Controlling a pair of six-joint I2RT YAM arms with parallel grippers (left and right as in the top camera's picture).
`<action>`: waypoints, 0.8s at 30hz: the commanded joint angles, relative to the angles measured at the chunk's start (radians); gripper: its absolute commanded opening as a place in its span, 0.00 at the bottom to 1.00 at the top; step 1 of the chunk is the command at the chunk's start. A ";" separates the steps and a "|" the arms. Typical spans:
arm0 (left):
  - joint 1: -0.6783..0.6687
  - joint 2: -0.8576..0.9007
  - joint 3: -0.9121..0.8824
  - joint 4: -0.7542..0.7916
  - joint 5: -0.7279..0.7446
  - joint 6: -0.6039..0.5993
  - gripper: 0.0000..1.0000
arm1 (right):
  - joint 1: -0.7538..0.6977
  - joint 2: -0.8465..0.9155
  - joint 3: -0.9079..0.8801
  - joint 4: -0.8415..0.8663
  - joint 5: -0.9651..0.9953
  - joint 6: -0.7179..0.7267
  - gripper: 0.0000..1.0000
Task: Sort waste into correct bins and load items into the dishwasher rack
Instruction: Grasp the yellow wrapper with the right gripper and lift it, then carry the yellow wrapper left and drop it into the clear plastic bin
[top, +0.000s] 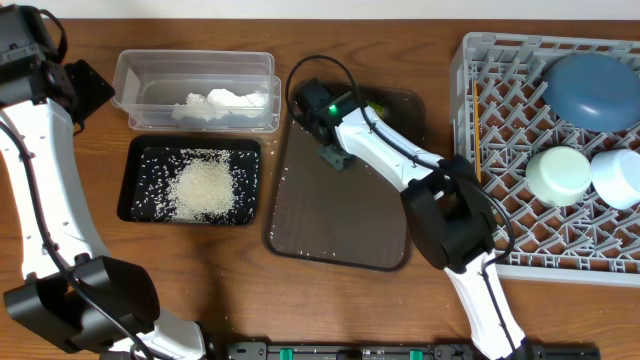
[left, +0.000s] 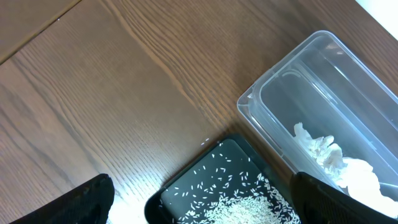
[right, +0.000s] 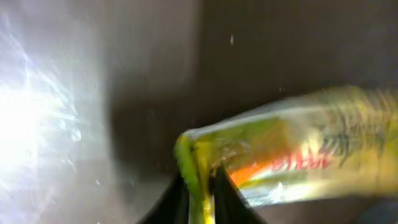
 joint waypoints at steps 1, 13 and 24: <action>0.003 -0.003 0.003 -0.002 -0.012 -0.002 0.92 | -0.006 0.027 0.075 -0.046 0.040 0.079 0.01; 0.003 -0.003 0.003 -0.002 -0.012 -0.002 0.93 | -0.081 0.010 0.519 -0.357 0.152 0.341 0.01; 0.003 -0.003 0.003 -0.002 -0.012 -0.002 0.93 | -0.194 0.008 0.603 -0.372 -0.251 0.369 0.01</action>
